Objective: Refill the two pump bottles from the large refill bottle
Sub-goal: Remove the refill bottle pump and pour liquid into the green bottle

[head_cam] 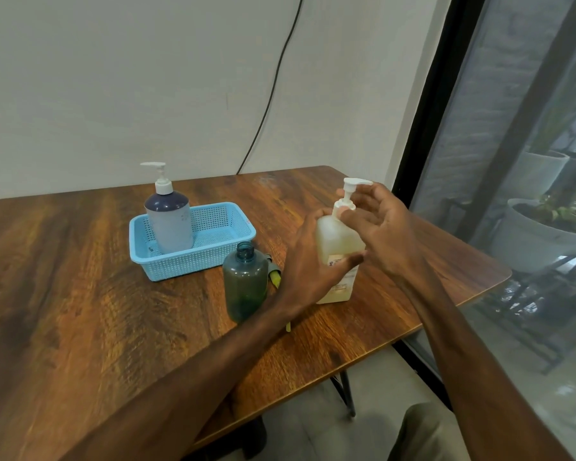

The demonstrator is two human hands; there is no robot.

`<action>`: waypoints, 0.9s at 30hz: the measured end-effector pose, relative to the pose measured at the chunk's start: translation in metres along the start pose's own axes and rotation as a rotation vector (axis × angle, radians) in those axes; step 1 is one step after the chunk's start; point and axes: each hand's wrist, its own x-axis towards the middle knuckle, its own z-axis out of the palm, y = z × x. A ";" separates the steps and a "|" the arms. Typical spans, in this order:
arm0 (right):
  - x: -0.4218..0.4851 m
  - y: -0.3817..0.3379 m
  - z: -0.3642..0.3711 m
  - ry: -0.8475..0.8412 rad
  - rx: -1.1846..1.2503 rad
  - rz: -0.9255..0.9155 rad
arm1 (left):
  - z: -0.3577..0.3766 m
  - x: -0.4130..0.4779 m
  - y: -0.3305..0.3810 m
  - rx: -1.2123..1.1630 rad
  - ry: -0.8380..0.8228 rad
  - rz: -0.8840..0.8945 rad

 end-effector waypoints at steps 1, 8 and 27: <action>0.000 0.000 0.001 0.050 -0.044 -0.007 | 0.000 0.000 0.000 0.000 -0.001 -0.001; 0.000 0.000 0.001 0.058 0.023 0.008 | -0.001 0.000 0.001 -0.002 0.000 0.003; -0.004 -0.005 0.001 0.138 -0.118 -0.031 | -0.001 -0.001 0.000 -0.017 -0.018 0.006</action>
